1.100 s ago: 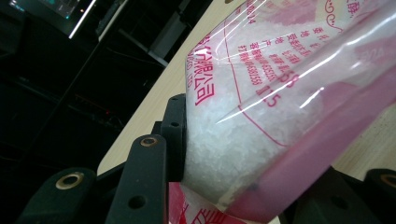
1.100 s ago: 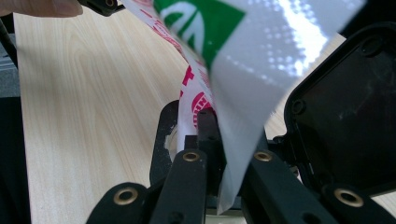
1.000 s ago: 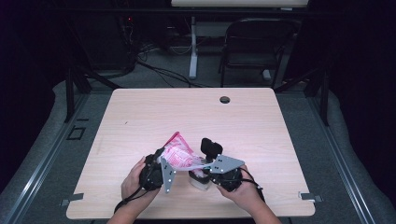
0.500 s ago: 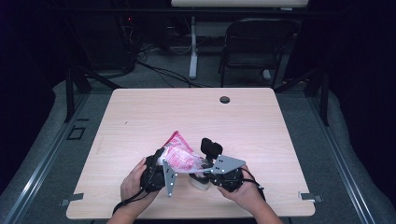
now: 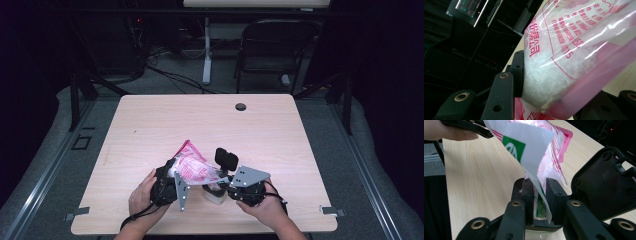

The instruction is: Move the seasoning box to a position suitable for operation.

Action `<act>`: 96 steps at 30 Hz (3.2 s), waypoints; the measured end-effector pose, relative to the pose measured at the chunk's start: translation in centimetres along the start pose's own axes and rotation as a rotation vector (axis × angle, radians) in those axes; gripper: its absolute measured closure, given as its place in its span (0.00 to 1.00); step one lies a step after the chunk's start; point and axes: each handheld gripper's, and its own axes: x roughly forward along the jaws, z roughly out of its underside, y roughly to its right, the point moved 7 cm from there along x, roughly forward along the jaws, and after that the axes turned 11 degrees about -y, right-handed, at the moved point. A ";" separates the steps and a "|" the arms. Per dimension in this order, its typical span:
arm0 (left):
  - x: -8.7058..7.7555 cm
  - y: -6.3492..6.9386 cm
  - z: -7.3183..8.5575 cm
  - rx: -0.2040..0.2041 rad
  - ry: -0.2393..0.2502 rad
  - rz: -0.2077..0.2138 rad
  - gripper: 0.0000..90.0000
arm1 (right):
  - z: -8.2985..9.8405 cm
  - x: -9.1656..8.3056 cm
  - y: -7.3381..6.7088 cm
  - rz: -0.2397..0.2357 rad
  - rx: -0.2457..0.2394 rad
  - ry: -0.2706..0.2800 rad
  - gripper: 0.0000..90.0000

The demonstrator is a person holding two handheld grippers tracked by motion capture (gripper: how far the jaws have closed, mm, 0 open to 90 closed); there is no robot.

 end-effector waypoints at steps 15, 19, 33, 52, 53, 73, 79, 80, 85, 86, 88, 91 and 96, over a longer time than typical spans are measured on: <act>-0.4 -0.1 -0.2 0.011 0.019 -0.038 0.75 | 0.8 0.4 -0.8 -0.037 -0.022 -0.019 1.00; -0.6 -0.2 -0.2 0.026 0.012 -0.044 0.75 | 1.0 0.5 -0.9 -0.037 -0.026 -0.022 1.00; -0.8 -0.3 -0.4 0.033 0.027 -0.062 0.75 | 1.4 0.9 -1.3 -0.019 -0.046 -0.035 1.00; -0.9 -0.5 -1.0 0.041 0.041 -0.079 0.75 | 1.7 1.2 -0.7 0.018 -0.027 -0.039 1.00; -0.9 -0.4 -1.0 0.037 0.039 -0.077 0.75 | 1.7 1.2 -0.7 0.021 -0.027 -0.039 1.00; -1.3 -0.6 -1.7 0.071 0.059 -0.117 0.75 | 2.0 1.3 -0.6 0.094 -0.059 -0.054 1.00; -1.5 -0.6 -1.7 0.090 0.057 -0.137 0.75 | 2.0 1.2 -0.5 0.106 -0.059 -0.050 1.00; -1.5 -0.6 -1.8 0.092 0.059 -0.142 0.75 | 2.0 1.2 -0.5 0.106 -0.059 -0.049 1.00; -1.7 -0.7 -1.8 0.100 0.063 -0.156 0.75 | 2.0 1.0 -0.5 0.114 -0.064 -0.046 1.00; -1.7 -0.7 -1.9 0.101 0.064 -0.156 0.75 | 2.0 1.0 -0.5 0.119 -0.065 -0.046 1.00; -1.7 -0.7 -1.9 0.100 0.064 -0.157 0.75 | 2.0 1.0 -0.6 0.122 -0.069 -0.044 1.00; -1.7 -0.7 -1.9 0.103 0.067 -0.159 0.75 | 2.0 1.0 -0.6 0.126 -0.070 -0.045 1.00; -1.8 -0.7 -2.0 0.107 0.069 -0.164 0.75 | 2.0 1.0 -0.6 0.123 -0.071 -0.046 1.00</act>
